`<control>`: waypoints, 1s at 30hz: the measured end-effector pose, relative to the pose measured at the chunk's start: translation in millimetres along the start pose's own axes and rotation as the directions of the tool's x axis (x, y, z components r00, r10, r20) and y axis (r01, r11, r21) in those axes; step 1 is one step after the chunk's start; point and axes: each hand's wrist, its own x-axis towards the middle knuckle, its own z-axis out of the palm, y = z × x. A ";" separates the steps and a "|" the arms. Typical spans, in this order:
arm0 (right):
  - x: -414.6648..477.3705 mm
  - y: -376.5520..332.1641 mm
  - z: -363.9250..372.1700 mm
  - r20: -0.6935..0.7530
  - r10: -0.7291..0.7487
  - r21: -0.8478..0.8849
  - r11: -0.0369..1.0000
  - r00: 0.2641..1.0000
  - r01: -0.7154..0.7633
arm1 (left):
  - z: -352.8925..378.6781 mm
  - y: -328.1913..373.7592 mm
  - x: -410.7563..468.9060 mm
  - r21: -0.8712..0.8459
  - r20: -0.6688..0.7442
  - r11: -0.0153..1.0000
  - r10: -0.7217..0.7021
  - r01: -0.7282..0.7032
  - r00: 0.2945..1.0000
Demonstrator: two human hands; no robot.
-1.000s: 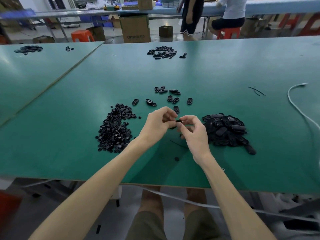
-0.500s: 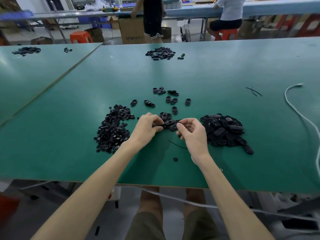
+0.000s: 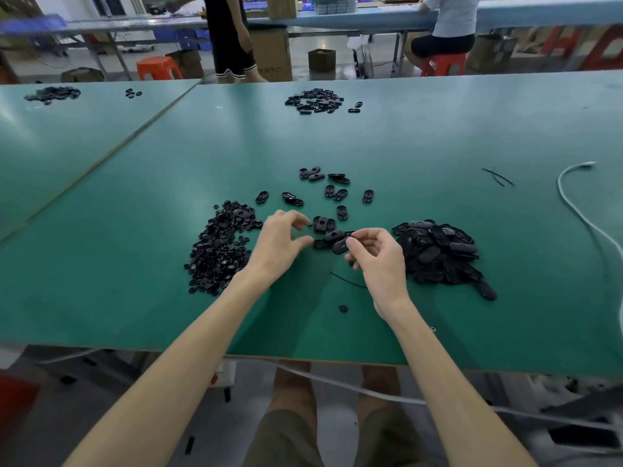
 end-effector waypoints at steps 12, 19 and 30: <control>-0.9 -2.0 0.3 0.006 0.004 -0.018 1.000 1.000 -0.004 | -27.2 -32.6 23.6 0.313 -0.106 0.939 -0.119 0.146 0.987; -0.7 -1.8 0.6 0.008 0.004 -0.026 1.000 1.000 -0.004 | -20.8 -25.7 18.4 0.408 -0.054 0.907 -0.091 0.105 0.994; -0.8 -0.9 -0.3 -0.049 -0.009 0.001 1.000 0.999 0.009 | 22.6 35.7 -12.1 -0.445 -0.042 0.893 -0.099 0.069 0.994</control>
